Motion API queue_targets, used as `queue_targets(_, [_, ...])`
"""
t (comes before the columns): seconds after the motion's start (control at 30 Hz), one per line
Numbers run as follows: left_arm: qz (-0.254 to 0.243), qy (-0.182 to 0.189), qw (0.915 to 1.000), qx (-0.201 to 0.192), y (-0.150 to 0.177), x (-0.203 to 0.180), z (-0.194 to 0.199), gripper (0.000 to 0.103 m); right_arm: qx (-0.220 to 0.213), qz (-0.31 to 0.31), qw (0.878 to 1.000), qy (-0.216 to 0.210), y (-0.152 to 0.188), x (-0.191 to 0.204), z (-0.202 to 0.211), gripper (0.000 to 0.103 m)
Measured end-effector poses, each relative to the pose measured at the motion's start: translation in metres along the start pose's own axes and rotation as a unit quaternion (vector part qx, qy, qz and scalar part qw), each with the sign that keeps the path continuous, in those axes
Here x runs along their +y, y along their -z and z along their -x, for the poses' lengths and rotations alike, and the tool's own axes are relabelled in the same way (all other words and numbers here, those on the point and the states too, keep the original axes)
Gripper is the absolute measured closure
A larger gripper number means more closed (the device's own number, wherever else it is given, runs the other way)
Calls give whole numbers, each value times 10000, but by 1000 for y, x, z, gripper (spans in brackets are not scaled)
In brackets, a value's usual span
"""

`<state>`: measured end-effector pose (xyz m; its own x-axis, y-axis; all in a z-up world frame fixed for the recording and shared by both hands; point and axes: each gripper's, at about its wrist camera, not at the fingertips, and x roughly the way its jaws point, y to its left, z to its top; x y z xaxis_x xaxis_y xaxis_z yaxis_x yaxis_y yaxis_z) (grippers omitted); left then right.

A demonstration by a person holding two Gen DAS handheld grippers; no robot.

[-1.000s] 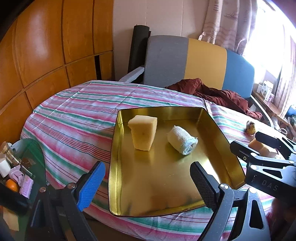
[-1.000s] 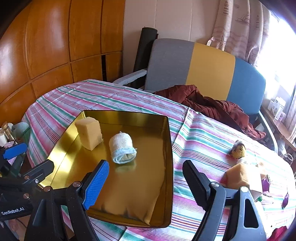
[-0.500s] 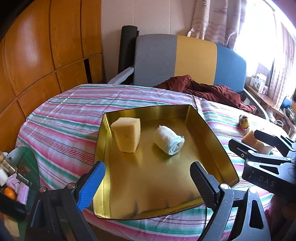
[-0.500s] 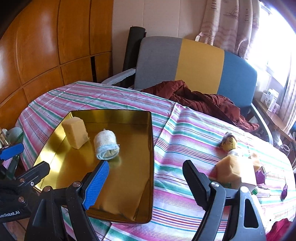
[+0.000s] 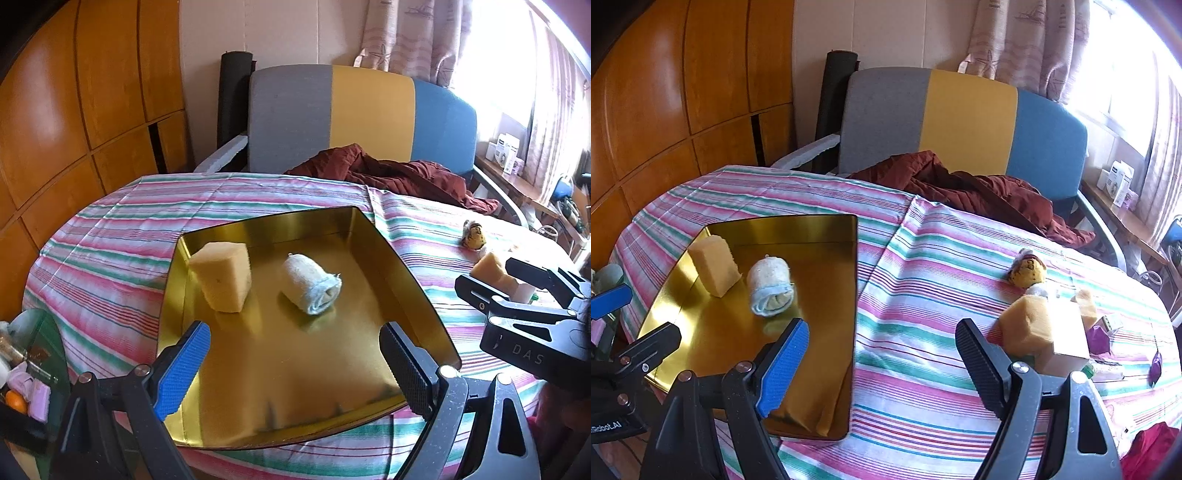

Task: Organize objects
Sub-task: 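Withdraw both grippers from the tray toward the remaining items, then grasp the cream barcode box with the right gripper while the left grasps another yellow sponge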

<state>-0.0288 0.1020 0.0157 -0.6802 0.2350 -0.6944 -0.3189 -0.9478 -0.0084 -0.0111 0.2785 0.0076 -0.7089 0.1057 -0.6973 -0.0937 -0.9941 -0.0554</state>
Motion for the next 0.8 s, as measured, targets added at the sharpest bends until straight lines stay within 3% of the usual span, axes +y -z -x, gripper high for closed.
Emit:
queue_targets(0.43, [-345, 274, 9990, -7, -15, -34, -11, 10, 134, -194, 9992, 310, 5, -37, -8, 20])
queue_targets(0.8, [-763, 632, 9951, -7, -32, -80, -27, 10, 367, -414, 9949, 841, 18, -97, -11, 20])
